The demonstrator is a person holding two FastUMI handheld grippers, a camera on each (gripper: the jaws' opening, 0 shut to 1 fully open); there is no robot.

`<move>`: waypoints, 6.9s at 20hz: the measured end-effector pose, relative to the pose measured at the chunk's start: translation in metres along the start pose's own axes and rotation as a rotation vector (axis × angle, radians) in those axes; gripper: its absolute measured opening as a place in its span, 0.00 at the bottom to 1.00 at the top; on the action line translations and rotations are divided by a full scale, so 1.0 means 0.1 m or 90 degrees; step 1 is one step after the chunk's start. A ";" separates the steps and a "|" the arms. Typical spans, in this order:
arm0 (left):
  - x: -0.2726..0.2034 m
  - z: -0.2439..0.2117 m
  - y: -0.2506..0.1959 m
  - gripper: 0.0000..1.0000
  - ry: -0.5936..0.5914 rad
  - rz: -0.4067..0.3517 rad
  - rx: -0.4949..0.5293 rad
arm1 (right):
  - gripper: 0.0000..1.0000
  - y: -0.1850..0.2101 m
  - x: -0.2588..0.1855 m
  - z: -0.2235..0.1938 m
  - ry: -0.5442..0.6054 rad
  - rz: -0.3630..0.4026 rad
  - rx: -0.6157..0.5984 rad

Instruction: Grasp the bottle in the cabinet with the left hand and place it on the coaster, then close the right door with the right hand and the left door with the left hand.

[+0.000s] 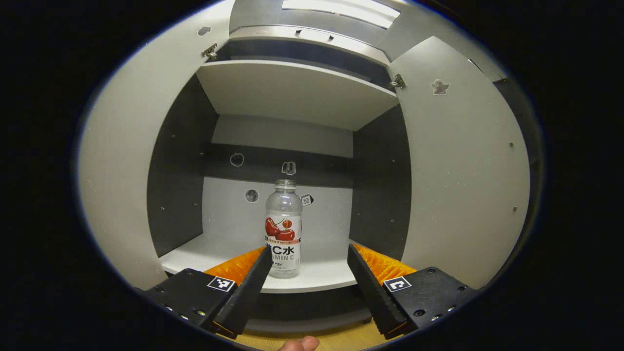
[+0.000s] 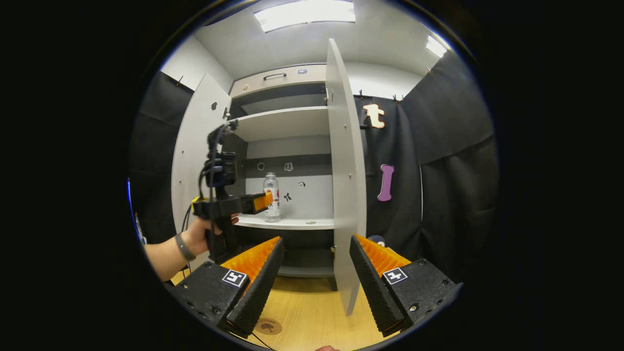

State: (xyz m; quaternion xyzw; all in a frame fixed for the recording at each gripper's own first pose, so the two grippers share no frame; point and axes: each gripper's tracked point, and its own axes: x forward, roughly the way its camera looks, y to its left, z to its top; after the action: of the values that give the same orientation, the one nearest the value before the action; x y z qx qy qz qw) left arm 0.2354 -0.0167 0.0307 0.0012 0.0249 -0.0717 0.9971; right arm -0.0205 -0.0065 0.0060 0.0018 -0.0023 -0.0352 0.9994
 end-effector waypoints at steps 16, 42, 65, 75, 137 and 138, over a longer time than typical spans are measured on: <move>1.20 -0.13 0.51 0.92 0.021 0.066 -0.020 | 0.83 -0.27 0.10 0.03 0.009 -0.051 0.001; -1.36 -1.69 -0.47 0.76 0.042 -0.015 0.058 | 0.83 -0.02 0.21 0.39 -0.017 0.045 -0.011; -2.02 -3.10 -0.56 0.79 0.129 0.032 0.040 | 0.83 -0.03 0.24 0.12 0.063 0.027 -0.055; -2.13 -2.54 -0.58 0.96 0.075 0.020 0.039 | 0.84 0.09 0.22 0.04 0.071 0.051 -0.042; -2.70 -0.66 0.39 0.93 -0.001 0.168 0.012 | 0.83 0.00 1.50 1.41 -0.052 0.082 0.014; -2.70 -0.66 0.39 0.94 -0.001 0.170 0.011 | 0.83 0.02 1.49 1.40 -0.056 0.082 0.008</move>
State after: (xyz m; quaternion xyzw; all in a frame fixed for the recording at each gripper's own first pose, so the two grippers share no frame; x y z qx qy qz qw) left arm -0.0293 0.0610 -0.0214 0.0132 0.0232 0.0611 0.9978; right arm 0.1274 -0.0155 0.1468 0.0062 -0.0461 0.0293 0.9985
